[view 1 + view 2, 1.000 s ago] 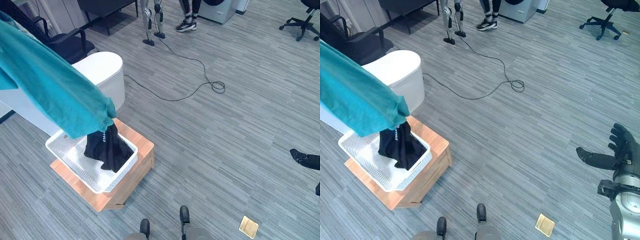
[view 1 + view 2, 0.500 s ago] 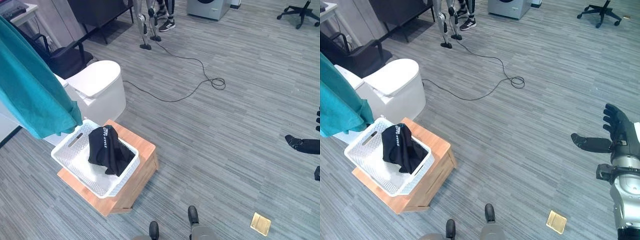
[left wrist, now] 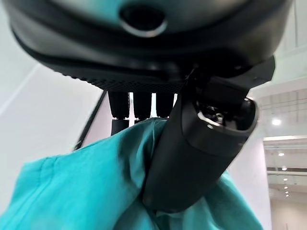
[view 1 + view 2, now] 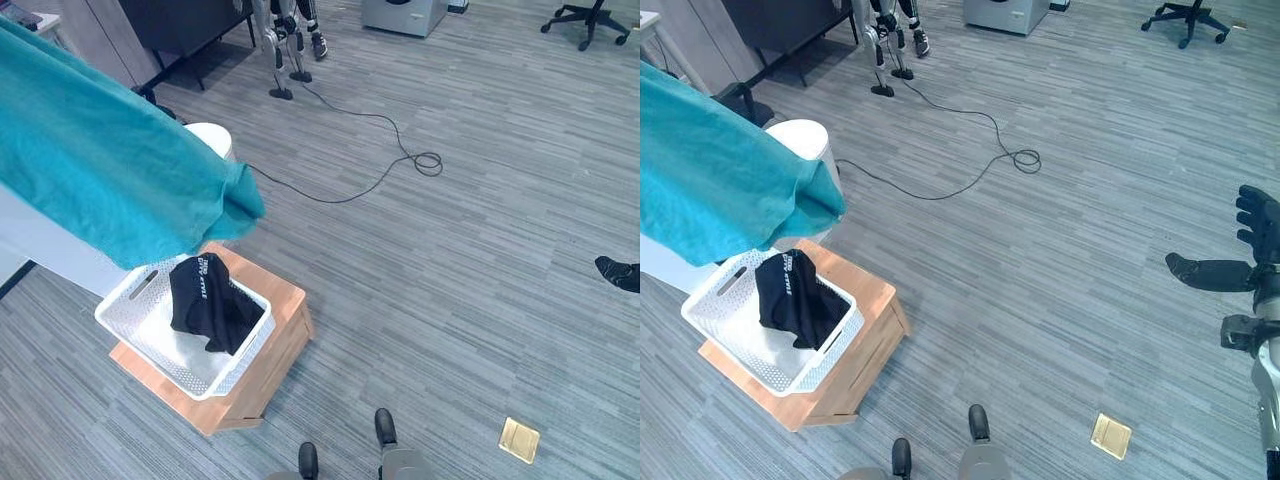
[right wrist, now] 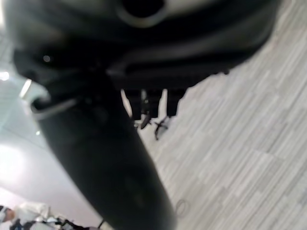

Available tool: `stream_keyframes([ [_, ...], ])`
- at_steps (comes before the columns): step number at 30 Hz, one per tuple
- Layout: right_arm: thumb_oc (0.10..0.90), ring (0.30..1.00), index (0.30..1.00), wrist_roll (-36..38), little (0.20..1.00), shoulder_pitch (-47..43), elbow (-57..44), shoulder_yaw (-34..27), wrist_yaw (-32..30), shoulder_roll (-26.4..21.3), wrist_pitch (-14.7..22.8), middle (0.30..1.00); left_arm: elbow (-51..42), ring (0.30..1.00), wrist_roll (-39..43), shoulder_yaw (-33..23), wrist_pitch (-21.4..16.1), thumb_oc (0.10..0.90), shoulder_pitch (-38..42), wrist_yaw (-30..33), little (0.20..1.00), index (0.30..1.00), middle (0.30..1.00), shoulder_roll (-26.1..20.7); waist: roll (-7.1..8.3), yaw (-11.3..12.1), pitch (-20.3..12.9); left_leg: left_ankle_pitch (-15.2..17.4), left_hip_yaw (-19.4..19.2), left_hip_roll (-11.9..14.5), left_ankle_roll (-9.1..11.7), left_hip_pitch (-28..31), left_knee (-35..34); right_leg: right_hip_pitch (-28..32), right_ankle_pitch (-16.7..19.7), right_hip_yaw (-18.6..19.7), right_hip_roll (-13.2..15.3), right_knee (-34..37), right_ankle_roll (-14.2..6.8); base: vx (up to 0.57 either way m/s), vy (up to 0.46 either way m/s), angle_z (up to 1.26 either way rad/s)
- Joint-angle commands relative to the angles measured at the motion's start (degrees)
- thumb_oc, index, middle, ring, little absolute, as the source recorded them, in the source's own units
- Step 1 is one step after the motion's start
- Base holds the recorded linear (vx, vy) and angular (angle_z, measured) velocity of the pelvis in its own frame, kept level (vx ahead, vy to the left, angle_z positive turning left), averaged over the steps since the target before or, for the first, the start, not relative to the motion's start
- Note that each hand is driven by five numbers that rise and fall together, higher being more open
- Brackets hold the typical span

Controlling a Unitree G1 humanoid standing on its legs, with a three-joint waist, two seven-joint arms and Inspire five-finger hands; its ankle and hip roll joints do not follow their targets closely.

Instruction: Pick up bed clothes into laundry basket.

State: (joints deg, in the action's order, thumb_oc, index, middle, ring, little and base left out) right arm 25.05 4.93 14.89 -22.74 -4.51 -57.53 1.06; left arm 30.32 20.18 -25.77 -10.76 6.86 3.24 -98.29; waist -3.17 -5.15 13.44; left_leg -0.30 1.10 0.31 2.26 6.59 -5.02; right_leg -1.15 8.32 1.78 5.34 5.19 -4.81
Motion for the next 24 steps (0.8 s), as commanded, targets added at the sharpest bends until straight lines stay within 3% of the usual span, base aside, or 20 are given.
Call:
stream_keyframes([
  [1,0.8,0.9,0.9,0.07,0.9,-2.34,-2.4,-5.22,-2.0,-3.67,5.13,0.9,5.59,0.3,1.75,-10.67,-0.76,0.4,0.28,4.69,0.3,0.3,0.3,-12.67,2.51,0.39,-6.76,0.77,-0.95,0.94,1.28,-3.23,0.02,2.46,-8.93,-0.81,6.89,-4.92,-7.92,0.0,0.0,0.0],
  [8,0.8,0.9,0.9,-0.27,0.9,-3.35,-1.93,-4.51,-1.81,-2.97,5.18,0.9,2.46,0.3,1.71,-13.42,-1.06,0.4,-4.62,3.19,0.3,0.3,0.3,-11.42,2.55,0.88,-6.49,0.85,-0.95,0.78,1.14,-3.01,0.02,2.44,-8.97,-0.45,7.08,-5.27,-7.95,0.0,0.0,0.0],
  [14,0.8,0.9,0.9,-0.99,0.9,-5.91,-2.03,-1.87,-1.24,-2.89,4.87,0.9,-2.83,0.3,-3.48,-14.88,-0.18,0.4,-10.84,0.55,0.3,0.3,0.3,-10.35,2.61,-0.39,-5.28,0.72,-1.07,0.74,1.08,-2.94,0.02,2.03,-9.08,-0.32,7.11,-6.07,-8.02,-0.01,0.006,0.0],
  [19,0.8,0.9,0.9,-1.92,0.9,-9.23,-1.7,0.84,-1.01,-3.84,4.38,0.9,-10.19,0.3,-10.49,-15.05,0.42,0.4,-15.88,-0.59,0.3,0.3,0.3,-8.17,4.03,-2.0,-2.06,0.95,-0.98,0.75,0.95,-3.08,0.15,0.63,-10.3,0.46,6.84,-7.99,-7.91,-0.06,0.013,-0.01],
  [24,0.8,0.9,0.9,-1.01,0.9,-9.76,-1.97,0.25,-0.82,-5.01,4.27,0.9,-13.38,0.3,-16.85,-13.02,1.9,0.4,-16.21,-0.49,0.3,0.3,0.3,-5.83,5.38,-1.84,1.0,0.62,-1.15,0.81,0.88,-3.21,0.47,-0.93,-11.11,1.06,6.35,-10.33,-7.62,-0.1,-0.005,-0.03],
])
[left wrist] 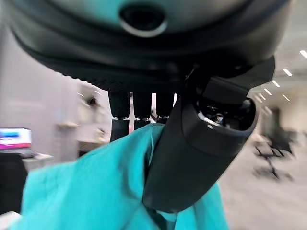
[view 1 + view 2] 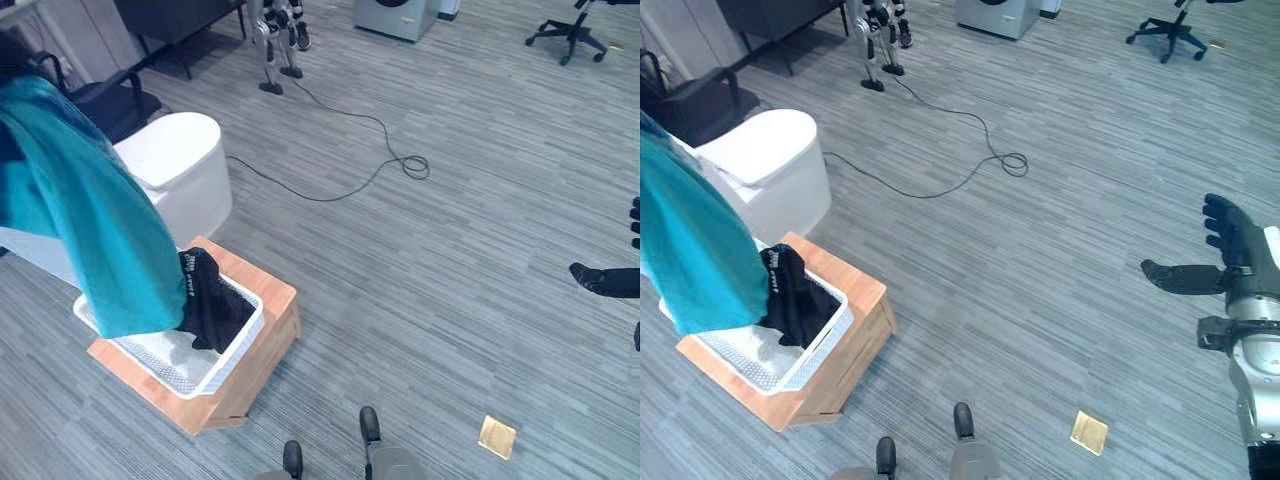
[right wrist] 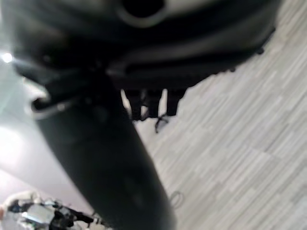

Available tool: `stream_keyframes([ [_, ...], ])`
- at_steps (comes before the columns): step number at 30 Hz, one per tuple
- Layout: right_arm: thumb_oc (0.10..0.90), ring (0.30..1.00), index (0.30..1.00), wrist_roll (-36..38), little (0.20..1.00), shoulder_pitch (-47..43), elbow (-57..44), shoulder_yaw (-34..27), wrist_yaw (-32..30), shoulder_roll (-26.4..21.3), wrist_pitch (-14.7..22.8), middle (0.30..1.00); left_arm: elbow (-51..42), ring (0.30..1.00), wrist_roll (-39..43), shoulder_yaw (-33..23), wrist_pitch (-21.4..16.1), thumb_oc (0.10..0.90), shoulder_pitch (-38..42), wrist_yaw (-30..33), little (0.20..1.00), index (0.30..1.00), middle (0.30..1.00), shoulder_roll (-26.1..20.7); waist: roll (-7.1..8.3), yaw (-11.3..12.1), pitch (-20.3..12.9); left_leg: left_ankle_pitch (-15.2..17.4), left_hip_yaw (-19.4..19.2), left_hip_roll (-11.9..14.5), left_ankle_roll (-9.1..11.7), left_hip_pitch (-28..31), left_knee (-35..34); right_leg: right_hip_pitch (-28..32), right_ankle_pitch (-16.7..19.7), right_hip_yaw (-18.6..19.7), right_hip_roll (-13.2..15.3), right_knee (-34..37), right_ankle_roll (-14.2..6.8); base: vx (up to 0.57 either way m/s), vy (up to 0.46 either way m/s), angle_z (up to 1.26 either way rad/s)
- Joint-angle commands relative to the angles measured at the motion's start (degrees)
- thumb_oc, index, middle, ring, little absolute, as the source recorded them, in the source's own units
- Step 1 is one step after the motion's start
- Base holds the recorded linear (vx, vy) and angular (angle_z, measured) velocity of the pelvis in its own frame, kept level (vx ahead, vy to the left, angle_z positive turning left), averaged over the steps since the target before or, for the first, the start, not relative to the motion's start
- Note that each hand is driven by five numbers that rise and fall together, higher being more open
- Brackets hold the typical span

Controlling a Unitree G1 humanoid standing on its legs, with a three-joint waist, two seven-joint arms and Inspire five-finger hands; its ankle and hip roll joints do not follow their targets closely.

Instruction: Pick up bed clothes into laundry basket.

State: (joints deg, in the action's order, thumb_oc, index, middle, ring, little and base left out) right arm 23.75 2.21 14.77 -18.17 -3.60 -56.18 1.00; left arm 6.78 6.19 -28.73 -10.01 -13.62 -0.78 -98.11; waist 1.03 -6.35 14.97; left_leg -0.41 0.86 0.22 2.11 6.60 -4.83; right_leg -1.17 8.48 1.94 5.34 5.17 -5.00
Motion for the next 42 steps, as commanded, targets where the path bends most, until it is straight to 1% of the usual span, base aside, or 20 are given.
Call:
stream_keyframes([
  [1,0.8,0.9,0.9,0.51,0.9,-6.43,-1.82,-5.18,-2.09,-6.6,4.43,0.9,9.33,0.3,-6.6,-8.4,1.94,0.4,4.35,4.25,0.3,0.3,0.3,-4.68,1.88,-0.24,0.53,0.61,-0.89,1.07,1.02,-3.35,0.42,-1.42,-11.48,1.12,6.16,-10.9,-7.33,-0.1,-0.014,-0.04],
  [5,0.8,0.9,0.9,0.97,0.9,-5.54,-2.22,-6.16,-2.35,-6.64,4.92,0.9,8.85,0.3,-10.81,-3.73,2.73,0.4,6.05,3.68,0.3,0.3,0.3,-1.58,2.91,0.06,1.73,0.45,-1.13,1.29,1.1,-3.44,0.57,-1.7,-11.86,1.35,5.88,-11.42,-7.11,-0.04,-0.01,-0.03],
  [9,0.8,0.9,0.9,0.41,0.9,-5.12,-3.45,-5.54,-2.06,-6.75,4.98,0.9,8.99,0.3,-14.36,7.06,3.66,0.4,13.9,3.03,0.3,0.3,0.3,2.02,3.39,-0.25,2.65,0.35,-1.4,1.58,1.14,-3.8,0.62,-2.36,-11.8,1.92,5.67,-11.72,-6.91,-0.01,0.002,0.0],
  [10,0.8,0.9,0.9,0.21,0.9,-4.86,-3.78,-5.39,-1.94,-6.58,4.9,0.9,8.85,0.3,-15.12,8.52,3.92,0.4,14.97,2.9,0.3,0.3,0.3,2.6,3.47,-0.32,2.81,0.37,-1.44,1.57,1.12,-3.83,0.61,-2.5,-11.76,2.0,5.56,-11.7,-6.9,0.0,0.0,0.0],
  [11,0.8,0.9,0.9,0.17,0.9,-4.69,-3.81,-5.52,-1.96,-6.63,4.88,0.9,8.9,0.3,-15.26,9.76,3.98,0.4,16.19,2.93,0.3,0.3,0.3,2.73,3.38,-0.22,2.76,0.37,-1.46,1.58,1.12,-3.84,0.61,-2.52,-11.76,2.02,5.55,-11.71,-6.9,0.0,0.0,0.0],
  [12,0.8,0.9,0.9,-0.25,0.9,-2.83,-4.45,-6.83,-1.69,-6.47,4.7,0.9,8.59,0.3,-17.04,15.12,4.38,0.4,21.08,2.61,0.3,0.3,0.3,3.64,3.25,0.25,2.84,0.44,-1.68,1.69,1.07,-3.88,0.57,-2.82,-11.6,2.29,5.46,-11.67,-6.96,0.0,0.001,-0.04],
  [15,0.8,0.9,0.9,-0.76,0.9,-1.26,-5.07,-7.46,-1.53,-5.66,4.52,0.9,7.63,0.3,-20.39,19.69,4.96,0.4,24.12,2.13,0.3,0.3,0.3,5.09,3.37,0.11,3.0,0.56,-1.81,1.8,1.0,-3.95,0.52,-3.05,-11.39,2.51,5.41,-11.54,-7.05,0.0,0.0,-0.06],
  [18,0.8,0.9,0.9,-0.74,0.9,0.35,-5.36,-8.02,-1.52,-4.27,4.64,0.9,7.9,0.3,-21.06,28.54,5.06,0.4,30.06,-0.15,0.3,0.3,0.3,8.53,2.84,0.32,2.87,0.71,-2.14,1.71,0.97,-3.98,0.48,-3.09,-11.39,2.74,5.6,-11.49,-7.2,0.01,0.015,-0.06],
  [19,0.8,0.9,0.9,-0.75,0.9,0.48,-5.36,-8.11,-1.53,-4.28,4.63,0.9,8.04,0.3,-21.08,29.32,5.05,0.4,30.82,-0.16,0.3,0.3,0.3,8.59,2.79,0.42,2.82,0.72,-2.16,1.71,0.96,-3.98,0.48,-3.09,-11.39,2.75,5.6,-11.49,-7.21,0.0,0.0,0.0],
  [22,0.8,0.9,0.9,-0.94,0.9,0.33,-5.22,-7.16,-1.07,-4.17,4.53,0.9,8.97,0.3,-21.75,34.73,5.04,0.4,34.21,-1.28,0.3,0.3,0.3,11.26,2.52,-0.01,2.61,0.92,-2.41,1.53,0.95,-3.75,0.39,-3.21,-11.36,3.11,5.59,-11.4,-7.19,0.0,0.0,0.0],
  [24,0.8,0.9,0.9,-1.21,0.9,0.12,-5.33,-6.83,-1.09,-4.68,4.57,0.9,10.6,0.3,-22.73,40.24,5.55,0.4,38.78,-1.92,0.3,0.3,0.3,13.13,2.41,-0.43,2.43,1.01,-2.44,1.49,0.94,-3.73,0.34,-3.27,-11.32,3.15,5.59,-11.34,-7.17,0.0,0.0,0.0],
  [25,0.8,0.9,0.9,-1.18,0.9,-0.05,-5.6,-6.66,-1.14,-4.53,4.68,0.9,12.47,0.3,-23.72,43.91,5.94,0.4,41.76,-2.29,0.3,0.3,0.3,15.2,2.5,-0.85,2.59,1.03,-2.54,1.49,0.94,-3.63,0.3,-3.34,-11.28,3.28,5.54,-11.28,-7.16,0.0,0.0,0.0],
  [26,0.8,0.9,0.9,-1.19,0.9,0.04,-5.55,-6.75,-1.17,-4.52,4.68,0.9,12.81,0.3,-23.78,44.9,5.91,0.4,42.76,-2.23,0.3,0.3,0.3,15.34,2.48,-0.75,2.59,1.03,-2.52,1.5,0.94,-3.62,0.3,-3.32,-11.29,3.26,5.53,-11.29,-7.16,0.0,0.0,0.0],
  [27,0.8,0.9,0.9,-1.26,0.9,-0.07,-5.87,-6.44,-1.16,-4.59,4.71,0.9,14.91,0.3,-24.29,48.19,6.29,0.4,45.42,-2.77,0.3,0.3,0.3,16.79,2.55,-0.87,2.85,1.06,-2.69,1.49,0.93,-3.65,0.3,-3.42,-11.27,3.36,5.47,-11.2,-7.14,0.0,0.0,0.0],
  [28,0.8,0.9,0.9,-1.28,0.9,0.0,-5.84,-6.5,-1.19,-4.56,4.7,0.9,15.17,0.3,-24.3,48.91,6.26,0.4,46.15,-2.73,0.3,0.3,0.3,16.88,2.55,-0.77,2.84,1.06,-2.69,1.49,0.92,-3.65,0.3,-3.42,-11.26,3.36,5.47,-11.2,-7.15,0.0,0.0,0.0],
  [33,0.8,0.9,0.9,-1.5,0.9,-0.16,-6.41,-5.55,-0.79,-4.64,4.56,0.9,23.68,0.3,-27.5,55.88,7.7,0.4,50.62,-4.94,0.3,0.3,0.3,19.75,2.86,-0.98,3.01,1.15,-3.16,1.59,0.91,-3.67,0.28,-3.86,-11.15,3.83,5.29,-11.25,-7.15,0.0,-0.002,-0.07],
  [36,0.8,0.9,0.9,-1.6,0.9,0.2,-6.59,-5.92,-0.89,-4.33,4.67,0.9,26.52,0.3,-28.23,56.52,8.12,0.4,51.0,-4.79,0.3,0.3,0.3,20.59,3.04,-0.95,2.96,1.21,-3.27,1.57,0.89,-3.59,0.25,-3.8,-11.07,3.83,5.31,-11.13,-7.19,0.02,-0.013,-0.1],
  [37,0.8,0.9,0.9,-1.29,0.9,0.08,-6.89,-5.92,-1.54,-3.37,5.21,0.9,31.81,0.3,-29.94,57.17,8.35,0.4,50.05,-4.92,0.3,0.3,0.3,22.31,3.0,-0.93,2.46,1.37,-3.37,1.43,0.9,-3.59,0.2,-3.61,-11.0,3.8,5.39,-10.71,-7.21,0.04,-0.017,-0.09],
  [39,0.8,0.9,0.9,-1.0,0.9,0.1,-6.84,-6.02,-1.52,-2.91,5.26,0.9,36.52,0.3,-28.67,55.19,8.77,0.4,47.38,-6.1,0.3,0.3,0.3,24.79,3.02,-0.76,2.0,1.51,-3.46,1.37,0.92,-3.71,0.13,-3.59,-11.02,3.73,5.56,-10.63,-7.2,0.05,-0.005,-0.04],
  [42,0.8,0.9,0.9,-1.14,0.9,0.4,-7.51,-6.15,-1.45,-2.73,5.26,0.9,38.42,0.3,-29.08,53.84,9.25,0.4,46.03,-6.27,0.3,0.3,0.3,26.05,2.89,-1.17,1.82,1.66,-3.62,1.34,0.91,-3.79,0.1,-3.75,-10.98,3.83,5.54,-10.47,-7.2,0.01,0.002,-0.01],
])
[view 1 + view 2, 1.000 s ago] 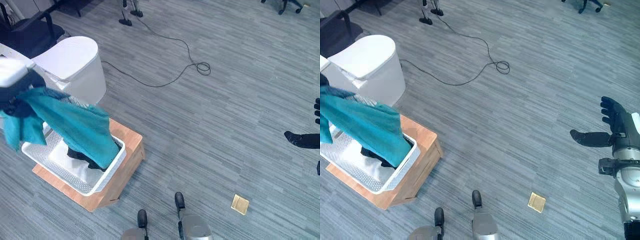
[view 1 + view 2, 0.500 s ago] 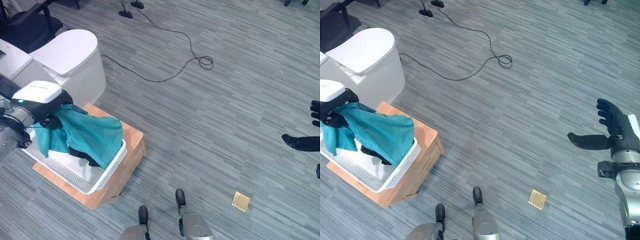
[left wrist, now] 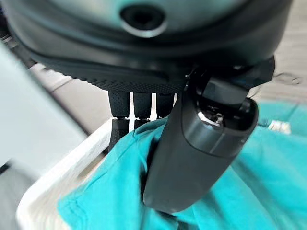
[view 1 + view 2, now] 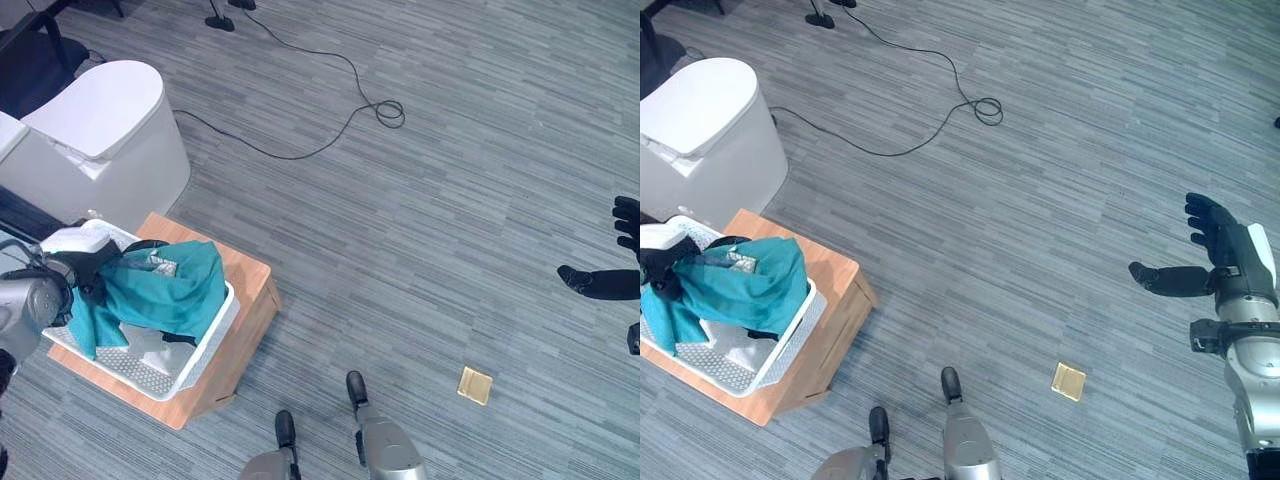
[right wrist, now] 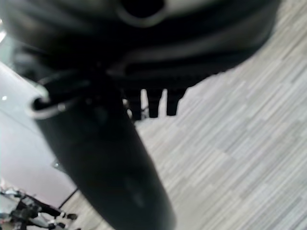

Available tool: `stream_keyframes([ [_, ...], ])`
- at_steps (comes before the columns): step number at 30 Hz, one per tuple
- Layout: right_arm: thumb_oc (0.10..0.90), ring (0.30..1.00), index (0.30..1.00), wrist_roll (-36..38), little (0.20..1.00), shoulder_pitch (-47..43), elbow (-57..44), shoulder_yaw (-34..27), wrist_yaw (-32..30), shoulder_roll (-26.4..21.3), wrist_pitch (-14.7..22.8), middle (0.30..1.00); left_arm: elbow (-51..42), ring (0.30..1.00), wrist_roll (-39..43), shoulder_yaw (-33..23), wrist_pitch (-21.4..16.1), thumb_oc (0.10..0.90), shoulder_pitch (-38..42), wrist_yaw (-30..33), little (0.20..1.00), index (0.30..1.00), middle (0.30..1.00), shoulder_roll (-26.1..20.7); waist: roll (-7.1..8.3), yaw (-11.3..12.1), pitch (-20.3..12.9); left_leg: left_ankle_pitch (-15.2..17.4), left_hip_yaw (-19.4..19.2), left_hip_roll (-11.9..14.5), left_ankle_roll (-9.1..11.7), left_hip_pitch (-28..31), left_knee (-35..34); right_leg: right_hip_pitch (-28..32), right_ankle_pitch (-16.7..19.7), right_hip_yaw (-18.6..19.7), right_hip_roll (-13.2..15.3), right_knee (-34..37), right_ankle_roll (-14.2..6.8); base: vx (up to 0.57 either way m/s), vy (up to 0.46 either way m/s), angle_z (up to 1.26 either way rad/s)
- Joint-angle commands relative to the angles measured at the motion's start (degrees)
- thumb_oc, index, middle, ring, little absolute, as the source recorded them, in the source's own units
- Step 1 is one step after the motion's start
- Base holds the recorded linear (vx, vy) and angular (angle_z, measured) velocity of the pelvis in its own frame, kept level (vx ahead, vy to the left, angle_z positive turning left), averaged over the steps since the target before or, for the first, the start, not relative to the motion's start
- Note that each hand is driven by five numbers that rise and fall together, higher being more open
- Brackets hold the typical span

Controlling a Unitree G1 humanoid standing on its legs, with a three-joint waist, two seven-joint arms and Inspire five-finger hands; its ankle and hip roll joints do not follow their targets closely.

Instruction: Pick up bed clothes into laundry basket.

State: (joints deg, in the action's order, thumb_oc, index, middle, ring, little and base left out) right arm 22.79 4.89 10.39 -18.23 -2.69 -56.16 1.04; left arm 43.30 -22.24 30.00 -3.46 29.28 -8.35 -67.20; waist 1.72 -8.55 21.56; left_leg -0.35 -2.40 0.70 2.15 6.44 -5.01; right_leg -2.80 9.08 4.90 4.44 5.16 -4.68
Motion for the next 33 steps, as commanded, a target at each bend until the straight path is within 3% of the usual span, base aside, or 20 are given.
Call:
stream_keyframes([
  [1,0.8,0.9,0.9,-0.21,0.9,-2.24,-3.21,-6.11,-2.36,-2.76,5.19,0.9,1.86,0.3,-0.68,-5.06,2.7,0.4,2.94,1.3,0.3,0.3,0.3,-4.82,2.16,1.0,-4.82,1.61,-0.37,0.86,0.86,-3.66,0.28,-2.15,-11.56,0.88,6.43,-10.44,-7.52,0.0,0.0,0.0],
  [3,0.8,0.9,0.9,-0.32,0.9,-1.64,-3.75,-6.37,-2.15,-2.28,5.17,0.9,2.94,0.3,0.89,-6.73,2.92,0.4,2.84,2.02,0.3,0.3,0.3,-3.47,2.23,0.84,-4.86,1.62,-0.46,0.84,0.85,-3.74,0.25,-2.24,-11.41,0.94,6.44,-10.28,-7.55,0.0,0.0,0.0],
  [5,0.8,0.9,0.9,-0.67,0.9,-0.75,-3.99,-7.27,-2.11,-2.01,5.01,0.9,2.57,0.9,0.88,-7.8,3.21,0.8,2.77,2.18,0.9,0.9,0.9,-4.58,2.08,0.82,-5.22,1.75,-0.5,0.8,0.83,-3.79,0.19,-2.12,-11.25,0.9,6.45,-9.9,-7.64,0.02,-0.004,0.0],
  [16,0.8,0.9,0.9,-1.92,0.9,-0.77,-3.68,-6.94,-2.04,0.61,4.12,0.9,-16.32,0.9,10.06,-17.84,0.86,0.8,-1.29,6.93,0.9,0.9,0.9,-11.11,0.64,1.87,-6.57,1.92,0.12,0.53,0.84,-3.53,0.13,-1.01,-11.4,0.22,6.92,-9.23,-7.63,0.01,0.0,0.0],
  [20,0.8,0.9,0.9,-0.86,0.9,-1.66,-2.58,-6.89,-1.1,-0.31,3.43,0.9,-24.27,0.9,20.29,-18.89,-2.49,0.8,-3.32,-0.55,0.9,0.9,0.9,-17.44,-0.43,2.1,-6.83,1.09,0.46,0.38,0.93,-3.56,0.06,-0.88,-10.47,-0.01,7.03,-9.1,-7.69,-0.01,0.002,0.01],
  [22,0.8,0.9,0.9,-0.85,0.9,-2.05,-2.05,-6.41,-0.19,-0.21,3.24,0.9,-28.34,0.9,23.06,-20.9,-4.05,0.8,-4.67,-1.26,0.9,0.9,0.9,-22.2,-1.0,2.44,-7.46,1.9,0.55,0.3,0.93,-2.84,0.05,-0.06,-11.08,-0.28,7.25,-9.12,-7.86,0.05,0.008,0.05],
  [33,0.8,0.9,0.9,-0.32,0.9,-2.79,0.51,-7.27,0.22,-1.06,2.03,0.9,-30.7,0.9,24.85,-26.21,-3.01,0.8,-6.56,-0.65,0.9,0.9,0.9,-28.16,-1.8,3.13,-8.64,2.21,0.96,0.4,0.89,-1.75,0.07,1.1,-11.61,-1.22,7.41,-9.47,-7.96,0.0,-0.002,0.03],
])
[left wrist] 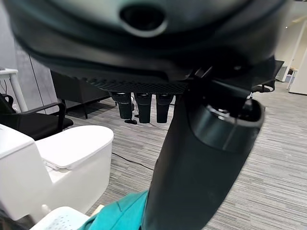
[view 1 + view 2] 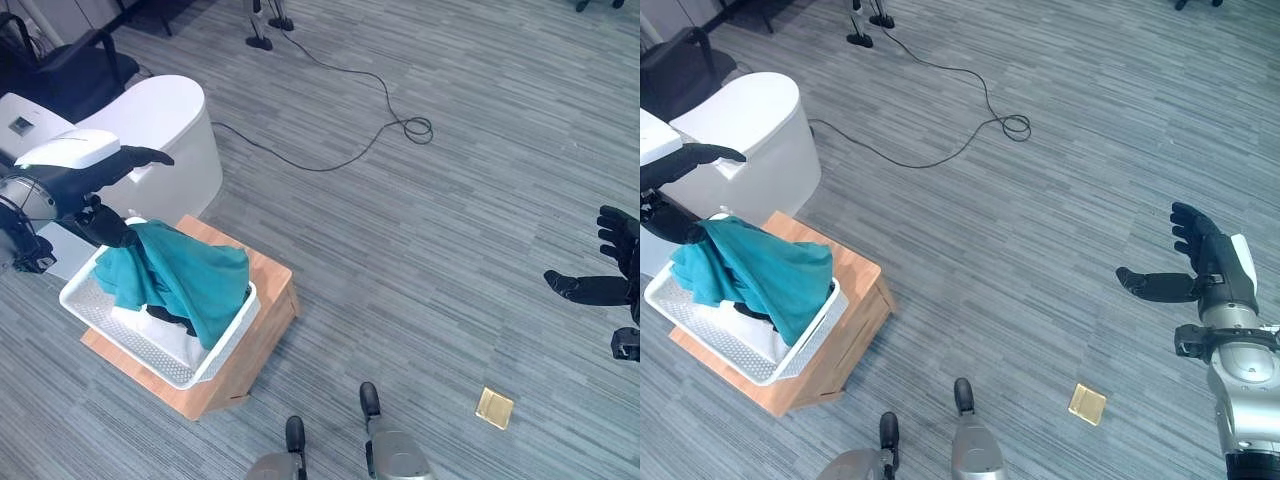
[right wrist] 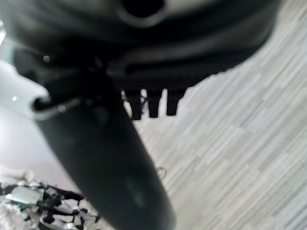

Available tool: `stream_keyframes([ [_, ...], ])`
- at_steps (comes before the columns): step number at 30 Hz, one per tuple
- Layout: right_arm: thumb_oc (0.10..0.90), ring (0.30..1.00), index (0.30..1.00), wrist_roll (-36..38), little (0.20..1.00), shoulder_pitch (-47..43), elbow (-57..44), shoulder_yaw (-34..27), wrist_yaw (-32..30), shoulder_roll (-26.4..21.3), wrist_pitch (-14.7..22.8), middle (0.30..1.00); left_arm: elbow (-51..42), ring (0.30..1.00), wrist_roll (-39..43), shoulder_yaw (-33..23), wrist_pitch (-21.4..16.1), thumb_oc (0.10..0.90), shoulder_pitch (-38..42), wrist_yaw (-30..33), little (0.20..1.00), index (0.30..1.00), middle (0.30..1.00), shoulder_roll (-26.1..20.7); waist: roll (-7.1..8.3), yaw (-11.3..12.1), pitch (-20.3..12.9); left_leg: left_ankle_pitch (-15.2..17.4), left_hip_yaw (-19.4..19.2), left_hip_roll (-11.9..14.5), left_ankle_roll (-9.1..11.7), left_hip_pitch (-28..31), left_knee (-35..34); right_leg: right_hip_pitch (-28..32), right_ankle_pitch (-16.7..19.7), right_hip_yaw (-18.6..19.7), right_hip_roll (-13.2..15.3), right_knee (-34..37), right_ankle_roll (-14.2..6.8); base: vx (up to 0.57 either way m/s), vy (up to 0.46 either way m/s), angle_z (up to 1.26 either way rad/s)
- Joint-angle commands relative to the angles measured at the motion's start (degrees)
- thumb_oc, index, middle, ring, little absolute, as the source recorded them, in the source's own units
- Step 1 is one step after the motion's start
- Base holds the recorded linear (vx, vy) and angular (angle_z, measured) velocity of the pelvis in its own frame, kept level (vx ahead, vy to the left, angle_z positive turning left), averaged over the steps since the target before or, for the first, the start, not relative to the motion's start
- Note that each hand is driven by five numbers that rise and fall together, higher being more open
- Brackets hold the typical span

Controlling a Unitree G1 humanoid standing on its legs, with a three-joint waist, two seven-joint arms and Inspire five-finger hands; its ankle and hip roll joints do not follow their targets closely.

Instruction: Pick up bed clothes into laundry basket.

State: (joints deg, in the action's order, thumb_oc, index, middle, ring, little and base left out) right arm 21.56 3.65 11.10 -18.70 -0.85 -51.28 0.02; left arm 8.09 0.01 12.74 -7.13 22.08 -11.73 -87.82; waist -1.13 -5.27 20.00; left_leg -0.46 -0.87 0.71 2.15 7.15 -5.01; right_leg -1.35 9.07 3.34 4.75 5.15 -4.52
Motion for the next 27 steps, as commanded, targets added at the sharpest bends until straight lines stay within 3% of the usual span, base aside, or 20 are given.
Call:
stream_keyframes([
  [1,0.8,0.9,0.9,1.12,0.9,-1.65,0.03,-6.99,-1.55,-5.93,2.89,0.9,4.91,0.9,3.4,-9.49,0.9,0.8,0.05,1.99,0.9,0.9,0.9,-7.62,1.05,-0.06,-7.09,2.33,-0.55,0.39,0.88,-2.42,0.07,-0.33,-11.71,0.37,7.01,-9.53,-8.06,0.0,0.0,0.0],
  [7,0.8,0.9,0.9,1.66,0.9,-1.58,1.45,-8.06,-1.69,-5.88,2.31,0.9,9.05,0.9,3.25,-12.89,2.88,0.8,-3.94,1.12,0.9,0.9,0.9,-8.11,1.15,0.9,-6.92,2.26,-0.42,0.49,0.85,-2.33,0.11,-0.27,-11.88,0.21,6.84,-9.55,-7.92,-0.01,-0.003,0.0],
  [10,0.8,0.9,0.9,2.02,0.9,-0.35,1.75,-10.12,-1.78,-6.68,1.89,0.9,10.22,0.9,-3.69,-15.28,4.55,0.8,-9.85,-0.85,0.9,0.9,0.9,-9.56,1.3,1.48,-6.28,1.38,-0.52,0.75,0.88,-2.76,0.25,-0.95,-11.21,0.23,6.51,-9.87,-7.75,-0.05,-0.014,0.01],
  [11,0.8,0.9,0.9,2.86,0.9,-0.63,2.61,-10.98,-1.87,-7.25,1.8,0.9,9.98,0.9,-8.51,-14.11,5.28,0.8,-15.04,-6.34,0.9,0.9,0.9,-9.54,1.42,1.85,-5.99,1.3,-0.66,0.89,0.96,-2.83,0.36,-1.0,-11.23,0.25,6.39,-9.95,-7.81,0.0,0.0,0.0],
  [13,0.8,0.9,0.9,3.36,0.9,-1.39,3.09,-10.73,-1.73,-8.04,2.01,0.9,8.48,0.9,-9.97,-14.31,5.32,0.8,-19.45,-10.03,0.9,0.9,0.9,-8.59,1.42,1.98,-5.84,1.38,-0.81,0.92,0.96,-2.74,0.4,-0.99,-11.3,0.41,6.37,-10.1,-7.82,0.0,0.0,0.0],
  [14,0.8,0.9,0.9,4.09,0.9,-2.27,3.85,-10.81,-1.57,-8.62,2.44,0.9,5.64,0.9,-9.27,-14.27,4.43,0.8,-26.61,-14.82,0.9,0.9,0.9,-4.59,1.38,2.6,-5.59,1.54,-1.01,0.93,0.95,-2.59,0.43,-1.01,-11.31,0.59,6.37,-10.2,-7.87,-0.06,0.006,-0.03],
  [17,0.8,0.9,0.9,4.56,0.9,-4.58,3.82,-8.26,-1.31,-10.09,3.14,0.9,3.58,0.9,-8.74,-18.0,3.78,0.8,-37.66,-18.53,0.9,0.9,0.9,-0.61,1.15,1.98,-5.03,1.78,-1.68,0.95,0.94,-2.25,0.5,-1.29,-11.36,1.4,6.23,-10.61,-7.81,-0.01,0.021,-0.06],
  [19,0.8,0.9,0.9,4.61,0.9,-6.09,2.08,-5.19,-0.36,-9.76,3.89,0.9,0.57,0.9,-8.45,-15.47,2.87,0.8,-44.31,-23.02,0.9,0.9,0.9,3.81,1.28,0.71,-4.29,2.02,-2.26,0.88,0.86,-1.99,0.71,-1.63,-11.45,2.15,6.09,-10.91,-7.66,-0.02,0.028,-0.1],
  [22,0.8,0.9,0.9,4.71,0.9,-6.76,1.67,-2.85,0.6,-9.67,5.22,0.9,-4.05,0.9,-4.07,-10.34,2.48,0.8,-48.09,-28.65,0.9,0.9,0.9,8.72,0.9,-0.14,-3.55,2.19,-2.84,0.85,0.7,-1.7,0.94,-1.91,-11.43,2.98,6.03,-11.23,-7.61,-0.01,0.042,-0.16],
  [23,0.8,0.9,0.9,4.31,0.9,-7.61,1.81,-1.23,1.42,-9.43,5.56,0.9,-2.4,0.9,-2.59,-5.42,1.45,0.8,-48.23,-30.52,0.9,0.9,0.9,12.1,1.18,-1.03,-3.53,2.45,-3.54,0.79,0.62,-1.43,0.96,-2.09,-11.36,3.63,5.89,-11.32,-7.55,0.0,0.036,-0.04],
  [27,0.8,0.9,0.9,4.14,0.9,-7.69,1.69,-0.72,1.9,-10.93,6.12,0.9,-3.05,0.9,-2.26,-1.66,0.46,0.8,-45.67,-29.69,0.9,0.9,0.9,13.14,0.43,-1.66,-3.72,2.59,-3.82,0.69,0.55,-1.26,0.93,-2.32,-11.34,4.07,5.81,-11.32,-7.49,0.0,0.016,-0.11],
])
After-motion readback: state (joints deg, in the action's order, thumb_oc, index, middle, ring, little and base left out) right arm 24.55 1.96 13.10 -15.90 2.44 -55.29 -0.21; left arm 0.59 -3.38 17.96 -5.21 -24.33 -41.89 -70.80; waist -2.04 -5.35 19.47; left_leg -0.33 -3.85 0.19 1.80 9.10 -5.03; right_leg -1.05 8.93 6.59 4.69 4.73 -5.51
